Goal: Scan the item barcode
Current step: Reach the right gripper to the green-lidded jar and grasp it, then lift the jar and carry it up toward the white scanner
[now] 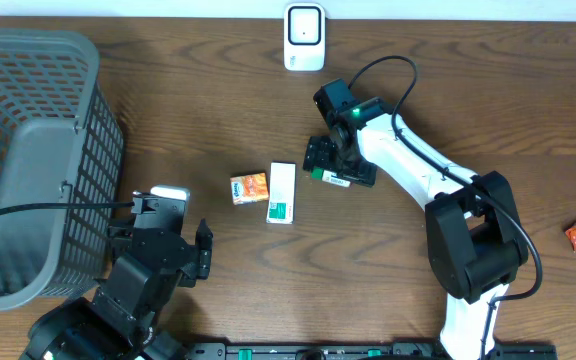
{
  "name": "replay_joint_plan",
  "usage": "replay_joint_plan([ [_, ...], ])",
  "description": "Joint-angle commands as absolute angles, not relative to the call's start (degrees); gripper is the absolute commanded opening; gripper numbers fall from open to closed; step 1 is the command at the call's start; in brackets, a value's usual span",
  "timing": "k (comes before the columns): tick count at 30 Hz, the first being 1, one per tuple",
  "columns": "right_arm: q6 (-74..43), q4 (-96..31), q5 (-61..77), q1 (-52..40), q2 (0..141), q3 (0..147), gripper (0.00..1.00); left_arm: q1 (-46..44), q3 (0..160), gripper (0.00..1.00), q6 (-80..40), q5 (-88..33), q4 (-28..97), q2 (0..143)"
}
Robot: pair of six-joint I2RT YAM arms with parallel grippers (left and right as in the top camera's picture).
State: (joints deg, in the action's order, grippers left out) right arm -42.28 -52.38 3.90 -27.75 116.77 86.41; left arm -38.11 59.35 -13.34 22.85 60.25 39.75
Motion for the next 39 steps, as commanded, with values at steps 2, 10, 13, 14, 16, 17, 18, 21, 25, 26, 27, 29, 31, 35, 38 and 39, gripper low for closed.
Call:
replay_joint_plan([
  [2, -40.58, -52.71, 3.27, -27.68, 116.79, 86.59, 0.89, -38.28, 59.13, 0.85, -13.65, 23.62, 60.42, 39.70],
  [10, -40.34, -52.86, 3.33, -27.70, 116.79, 86.59, 0.87, -38.28, 59.13, 0.85, -13.65, 23.62, 60.42, 39.70],
  [13, -40.16, -54.15, 3.33, -27.81, 116.79, 86.59, 0.87, -38.28, 59.13, 0.85, -13.65, 23.62, 60.40, 39.70],
  [14, -40.16, -54.96, 3.33, -27.81, 116.79, 86.59, 0.87, -38.28, 59.13, 0.85, -13.65, 23.62, 60.42, 39.70],
  [16, -40.18, -57.87, 3.33, -27.86, 116.79, 86.59, 0.87, -38.28, 59.13, 0.85, -13.65, 23.62, 60.42, 39.70],
  [17, -40.16, -58.59, 3.33, -27.86, 116.79, 86.59, 0.88, -38.28, 59.13, 0.85, -13.65, 23.62, 60.40, 39.70],
  [18, -40.16, -59.46, 3.36, -27.86, 116.79, 86.59, 0.89, -38.28, 59.13, 0.85, -13.65, 23.62, 60.42, 39.70],
  [21, -39.46, -61.14, 4.05, -27.86, 116.31, 86.59, 0.93, -38.28, 59.13, 0.85, -13.65, 23.62, 60.40, 39.70],
  [25, -37.15, -61.41, 6.39, -27.86, 113.32, 86.59, 0.99, -38.28, 59.13, 0.85, -13.65, 23.64, 60.42, 39.70],
  [26, -36.86, -61.82, 6.35, -27.86, 111.63, 86.59, 0.99, -38.28, 59.13, 0.85, -13.65, 23.62, 60.40, 39.70],
  [27, -35.73, -61.87, 6.35, -27.88, 109.69, 86.59, 0.99, -38.28, 59.13, 0.85, -13.65, 23.62, 60.42, 39.70],
  [29, -32.82, -62.43, 6.37, -28.05, 106.06, 86.59, 0.99, -38.28, 59.13, 0.85, -13.65, 23.62, 60.40, 39.70],
  [31, -26.13, -63.07, 6.55, -28.56, 102.17, 86.59, 0.99, -38.28, 59.13, 0.85, -13.65, 23.62, 60.42, 39.70],
  [35, -12.78, -63.26, 6.09, -28.97, 97.91, 86.59, 0.99, -38.28, 59.13, 0.85, -13.65, 23.62, 60.42, 39.70],
  [38, -2.17, -62.70, 5.93, -28.69, 97.58, 86.59, 0.99, -38.28, 59.13, 0.85, -13.65, 23.62, 60.42, 39.70],
  [39, 4.25, -62.63, 5.93, -28.71, 98.10, 86.59, 0.99, -38.28, 59.13, 0.85, -13.65, 23.64, 60.40, 39.70],
])
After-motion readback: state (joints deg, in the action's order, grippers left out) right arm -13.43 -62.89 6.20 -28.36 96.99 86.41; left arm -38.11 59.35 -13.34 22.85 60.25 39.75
